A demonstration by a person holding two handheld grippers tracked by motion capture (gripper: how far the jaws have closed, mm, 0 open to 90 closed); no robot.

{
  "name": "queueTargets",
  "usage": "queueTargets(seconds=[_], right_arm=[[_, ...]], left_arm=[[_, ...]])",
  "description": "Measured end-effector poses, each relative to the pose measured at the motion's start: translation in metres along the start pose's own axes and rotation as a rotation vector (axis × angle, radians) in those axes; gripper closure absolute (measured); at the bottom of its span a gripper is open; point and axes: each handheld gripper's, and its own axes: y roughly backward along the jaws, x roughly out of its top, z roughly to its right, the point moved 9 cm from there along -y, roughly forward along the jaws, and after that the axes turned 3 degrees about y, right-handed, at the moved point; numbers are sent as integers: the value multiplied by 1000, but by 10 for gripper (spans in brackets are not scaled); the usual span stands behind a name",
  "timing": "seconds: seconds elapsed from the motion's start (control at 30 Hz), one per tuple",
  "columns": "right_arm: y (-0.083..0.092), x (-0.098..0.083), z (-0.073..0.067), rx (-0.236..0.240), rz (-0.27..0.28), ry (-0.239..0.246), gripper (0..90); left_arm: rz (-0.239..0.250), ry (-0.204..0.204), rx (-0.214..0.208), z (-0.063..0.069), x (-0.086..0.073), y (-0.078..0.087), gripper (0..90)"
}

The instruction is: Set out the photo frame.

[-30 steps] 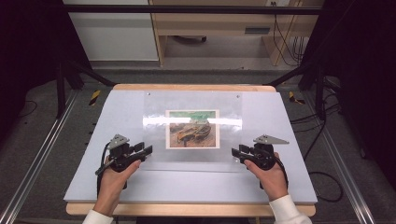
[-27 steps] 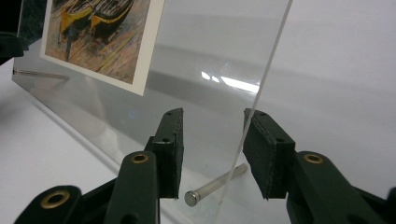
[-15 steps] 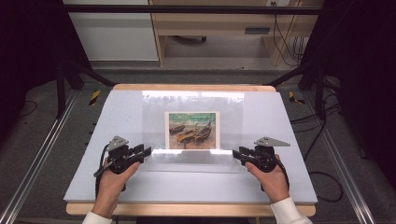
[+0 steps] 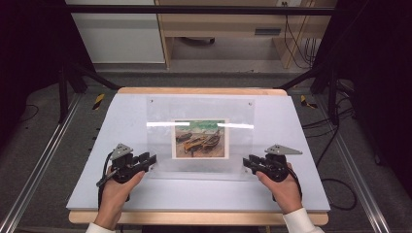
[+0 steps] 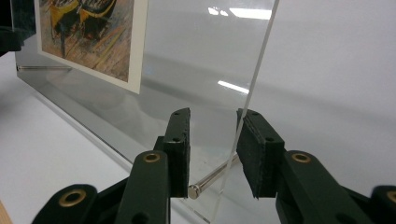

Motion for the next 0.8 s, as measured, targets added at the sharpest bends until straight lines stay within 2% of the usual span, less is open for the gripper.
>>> queueTargets(seconds=[0.8], right_arm=[[4,-5,-2,-14,-7,10,685]], left_arm=[[-11,-1,14,4,-8,6,664]])
